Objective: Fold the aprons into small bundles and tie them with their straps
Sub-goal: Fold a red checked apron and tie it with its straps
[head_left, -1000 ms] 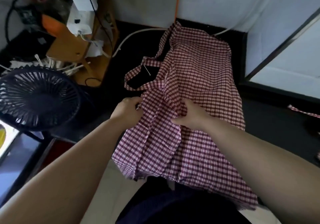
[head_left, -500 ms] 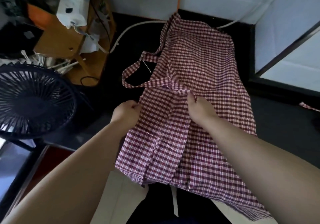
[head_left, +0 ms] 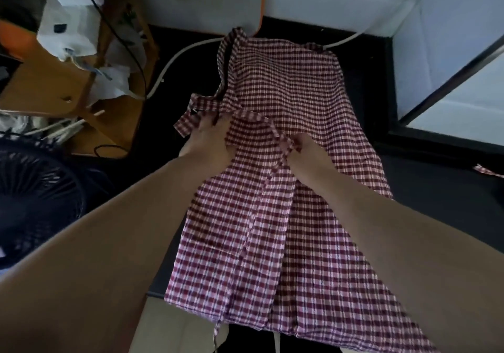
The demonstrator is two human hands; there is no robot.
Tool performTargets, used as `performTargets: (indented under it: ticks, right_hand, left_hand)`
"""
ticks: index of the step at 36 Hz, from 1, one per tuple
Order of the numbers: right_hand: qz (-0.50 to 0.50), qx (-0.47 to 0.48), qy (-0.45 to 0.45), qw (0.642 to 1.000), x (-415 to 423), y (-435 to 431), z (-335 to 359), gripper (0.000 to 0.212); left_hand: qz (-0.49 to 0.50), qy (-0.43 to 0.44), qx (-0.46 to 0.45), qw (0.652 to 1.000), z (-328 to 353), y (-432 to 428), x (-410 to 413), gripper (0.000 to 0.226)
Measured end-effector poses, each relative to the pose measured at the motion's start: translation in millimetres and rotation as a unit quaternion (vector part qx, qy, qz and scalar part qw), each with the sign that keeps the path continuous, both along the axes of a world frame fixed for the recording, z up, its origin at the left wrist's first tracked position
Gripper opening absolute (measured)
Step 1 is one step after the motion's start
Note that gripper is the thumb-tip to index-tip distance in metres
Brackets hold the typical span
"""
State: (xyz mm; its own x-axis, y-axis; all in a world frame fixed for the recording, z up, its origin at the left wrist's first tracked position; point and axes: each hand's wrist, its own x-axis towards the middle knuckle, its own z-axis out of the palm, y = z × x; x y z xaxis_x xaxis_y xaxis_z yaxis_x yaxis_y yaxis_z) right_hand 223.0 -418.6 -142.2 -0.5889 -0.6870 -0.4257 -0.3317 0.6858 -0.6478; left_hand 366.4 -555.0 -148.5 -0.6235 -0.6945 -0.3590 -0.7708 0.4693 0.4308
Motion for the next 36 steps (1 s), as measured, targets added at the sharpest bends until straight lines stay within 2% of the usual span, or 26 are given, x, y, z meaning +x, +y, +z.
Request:
performTargets:
  ticks: [3,6,9,12,16,19,21,24,26,27,29,31,33,35,36]
  right_hand:
    - [0.037,0.013,0.025,0.999,-0.9,5.1,-6.2,0.042]
    - [0.078,0.033,0.066,0.994,-1.0,9.9,-17.8,0.042]
    - [0.092,0.04,0.06,0.993,-3.6,10.2,-22.3,0.047]
    - [0.072,0.041,0.051,0.995,-8.9,7.7,-15.2,0.032]
    - [0.002,0.048,0.042,0.998,-16.0,2.9,-15.1,0.032]
    - [0.004,0.082,0.049,0.995,-15.1,-0.1,-16.1,0.034]
    - [0.009,0.086,0.051,0.995,-14.2,-0.6,-12.9,0.041]
    - [-0.014,0.04,0.028,0.999,-18.2,4.9,-1.4,0.039]
    - [-0.015,0.0,0.029,0.999,-24.7,14.0,7.4,0.043]
    - [-0.013,-0.01,0.049,0.999,-29.3,20.0,11.3,0.049]
    - [-0.019,0.003,0.141,0.99,-41.1,32.4,15.4,0.057]
    - [-0.053,0.071,0.196,0.977,-56.8,44.4,14.6,0.065]
    - [-0.112,0.127,0.116,0.979,-66.3,54.8,14.7,0.079]
    - [-0.177,0.1,-0.018,0.979,-70.4,63.5,14.5,0.087]
    - [-0.205,0.065,-0.087,0.973,-71.3,68.0,16.1,0.082]
  left_hand:
    - [-0.023,-0.035,0.0,0.999,-1.2,-7.3,-11.0,0.063]
    - [-0.023,-0.091,-0.07,0.993,-1.1,-4.7,-16.5,0.039]
    - [0.027,-0.062,-0.091,0.994,-4.8,-4.5,-16.4,0.028]
    - [0.096,-0.022,-0.057,0.994,-6.5,-12.6,-11.2,0.029]
    - [0.216,0.046,0.0,0.975,-11.9,-23.5,6.5,0.023]
    - [0.244,0.037,-0.007,0.969,-11.4,-15.7,8.3,0.022]
    - [0.223,0.015,-0.051,0.973,-7.1,-6.6,4.0,0.032]
    - [0.132,0.059,-0.119,0.982,3.4,10.4,-3.8,0.038]
    - [0.022,0.093,-0.096,0.991,6.2,23.5,-11.0,0.037]
    - [-0.032,0.083,-0.063,0.994,5.7,30.1,-14.5,0.039]
    - [-0.103,-0.005,0.002,0.995,-1.7,38.4,-19.0,0.054]
    - [-0.112,-0.107,0.022,0.988,-8.0,40.1,-21.9,0.07]
    - [-0.097,-0.148,0.018,0.984,-10.2,38.4,-24.0,0.076]
    - [-0.091,-0.159,0.016,0.983,-10.0,35.1,-25.9,0.079]
    - [-0.089,-0.159,0.019,0.983,-12.3,31.9,-26.7,0.081]
